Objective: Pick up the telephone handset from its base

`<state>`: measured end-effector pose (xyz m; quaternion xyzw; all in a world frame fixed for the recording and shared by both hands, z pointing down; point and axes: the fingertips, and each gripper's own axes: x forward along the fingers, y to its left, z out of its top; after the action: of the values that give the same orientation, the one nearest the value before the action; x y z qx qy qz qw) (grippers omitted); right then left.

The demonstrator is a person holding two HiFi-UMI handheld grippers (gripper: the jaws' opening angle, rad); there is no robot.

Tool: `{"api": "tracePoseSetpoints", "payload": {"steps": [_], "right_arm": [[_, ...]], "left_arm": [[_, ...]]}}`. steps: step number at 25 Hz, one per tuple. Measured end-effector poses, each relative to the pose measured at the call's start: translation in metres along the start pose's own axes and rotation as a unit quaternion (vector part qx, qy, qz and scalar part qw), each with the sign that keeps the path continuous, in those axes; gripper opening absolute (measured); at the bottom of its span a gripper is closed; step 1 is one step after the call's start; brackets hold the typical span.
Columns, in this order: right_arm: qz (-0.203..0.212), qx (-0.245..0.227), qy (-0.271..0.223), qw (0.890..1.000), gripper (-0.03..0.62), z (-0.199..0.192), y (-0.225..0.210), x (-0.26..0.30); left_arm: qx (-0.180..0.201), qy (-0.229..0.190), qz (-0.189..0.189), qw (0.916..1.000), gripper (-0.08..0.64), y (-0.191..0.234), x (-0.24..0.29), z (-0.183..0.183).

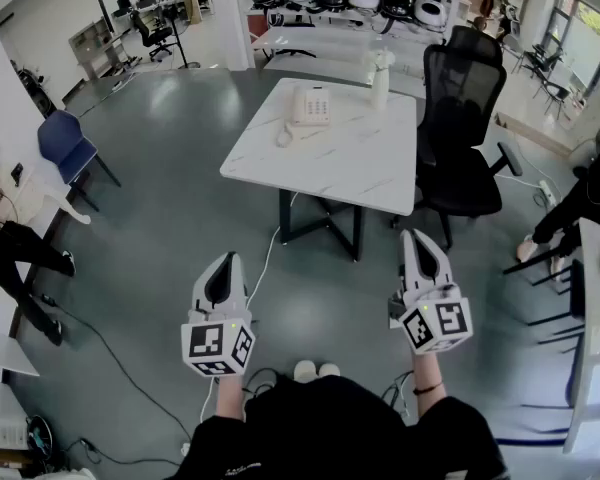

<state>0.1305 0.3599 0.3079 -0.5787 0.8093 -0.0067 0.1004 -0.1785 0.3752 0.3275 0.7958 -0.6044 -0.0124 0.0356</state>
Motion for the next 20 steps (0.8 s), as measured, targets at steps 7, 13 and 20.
{"api": "tracePoseSetpoints", "payload": {"steps": [7, 13, 20], "right_arm": [[-0.002, 0.004, 0.001, 1.0, -0.008, 0.003, -0.013, -0.002], [0.0, 0.009, 0.002, 1.0, -0.008, -0.001, -0.026, -0.003], [0.009, 0.022, 0.001, 1.0, -0.008, -0.008, -0.04, 0.0]], "left_arm": [[0.001, 0.003, 0.006, 1.0, -0.002, -0.008, 0.004, 0.003], [0.004, 0.004, 0.009, 0.9999, -0.002, -0.017, 0.009, 0.001], [0.004, 0.007, 0.012, 0.9999, -0.002, -0.029, 0.013, -0.004]]}}
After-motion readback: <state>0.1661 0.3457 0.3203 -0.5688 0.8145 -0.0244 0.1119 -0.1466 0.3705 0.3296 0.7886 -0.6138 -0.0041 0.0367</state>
